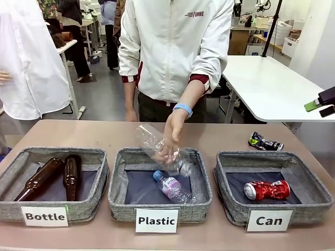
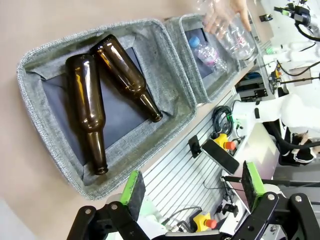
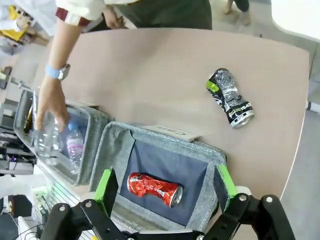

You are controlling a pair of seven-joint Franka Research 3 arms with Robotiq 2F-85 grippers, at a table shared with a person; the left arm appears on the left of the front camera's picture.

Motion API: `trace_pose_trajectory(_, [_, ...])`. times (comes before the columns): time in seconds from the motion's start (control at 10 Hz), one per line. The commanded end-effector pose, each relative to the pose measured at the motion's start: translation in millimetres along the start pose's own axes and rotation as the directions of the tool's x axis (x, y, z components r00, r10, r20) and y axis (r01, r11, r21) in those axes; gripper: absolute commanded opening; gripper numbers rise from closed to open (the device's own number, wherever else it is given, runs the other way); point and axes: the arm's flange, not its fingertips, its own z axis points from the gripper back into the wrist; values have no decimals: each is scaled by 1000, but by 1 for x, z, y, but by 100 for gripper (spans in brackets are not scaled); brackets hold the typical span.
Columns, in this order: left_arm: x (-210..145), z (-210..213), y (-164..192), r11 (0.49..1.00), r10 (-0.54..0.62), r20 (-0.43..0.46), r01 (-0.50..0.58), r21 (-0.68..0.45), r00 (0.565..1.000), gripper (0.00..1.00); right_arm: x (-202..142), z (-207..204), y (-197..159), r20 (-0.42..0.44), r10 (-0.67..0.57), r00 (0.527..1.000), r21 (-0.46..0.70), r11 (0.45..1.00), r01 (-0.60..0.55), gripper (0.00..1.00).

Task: Sort the can waste into the basket.
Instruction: Pick up the can waste from the table and place it in the right Fabric basket.

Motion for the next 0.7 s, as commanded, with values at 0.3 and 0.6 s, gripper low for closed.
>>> trace_pose_trajectory(0.3, [-3,1,2,1000,-17,-2,17,10,1000,100,60,-74,3,-163,95,982,-207,970,-128,100])
trace_pose_trajectory(0.6, [-3,1,2,1000,-17,-2,17,10,1000,100,88,-130,-13,-280,77,957,-281,947,-158,100])
